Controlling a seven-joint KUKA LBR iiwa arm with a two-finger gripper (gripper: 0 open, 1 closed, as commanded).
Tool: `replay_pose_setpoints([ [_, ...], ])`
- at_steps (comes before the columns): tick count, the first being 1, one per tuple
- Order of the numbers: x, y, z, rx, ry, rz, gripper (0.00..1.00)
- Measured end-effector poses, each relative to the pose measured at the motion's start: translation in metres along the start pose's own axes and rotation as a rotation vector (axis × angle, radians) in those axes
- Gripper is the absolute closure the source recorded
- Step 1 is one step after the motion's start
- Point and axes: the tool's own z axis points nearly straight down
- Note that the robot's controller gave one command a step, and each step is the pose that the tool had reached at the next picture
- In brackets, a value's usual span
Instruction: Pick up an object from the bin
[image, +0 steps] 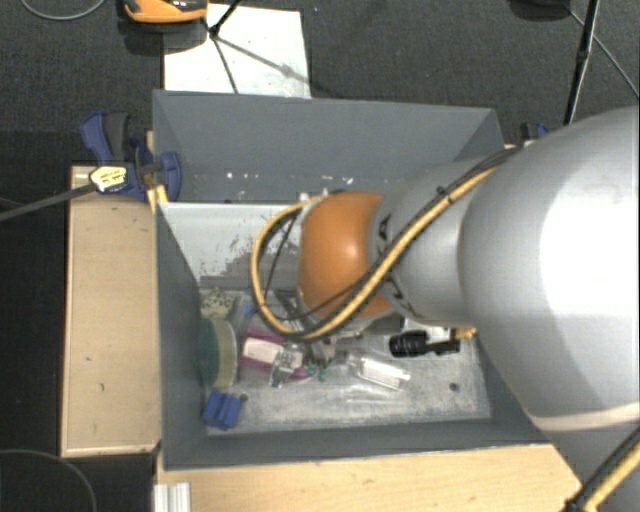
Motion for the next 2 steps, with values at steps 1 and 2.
replay_pose_setpoints([
  [1, -0.0007, -0.0001, -0.0279, 0.000, 0.000, -0.002, 1.00],
  [2, -0.0008, -0.0002, -0.0306, 0.000, 0.000, -0.003, 1.00],
])
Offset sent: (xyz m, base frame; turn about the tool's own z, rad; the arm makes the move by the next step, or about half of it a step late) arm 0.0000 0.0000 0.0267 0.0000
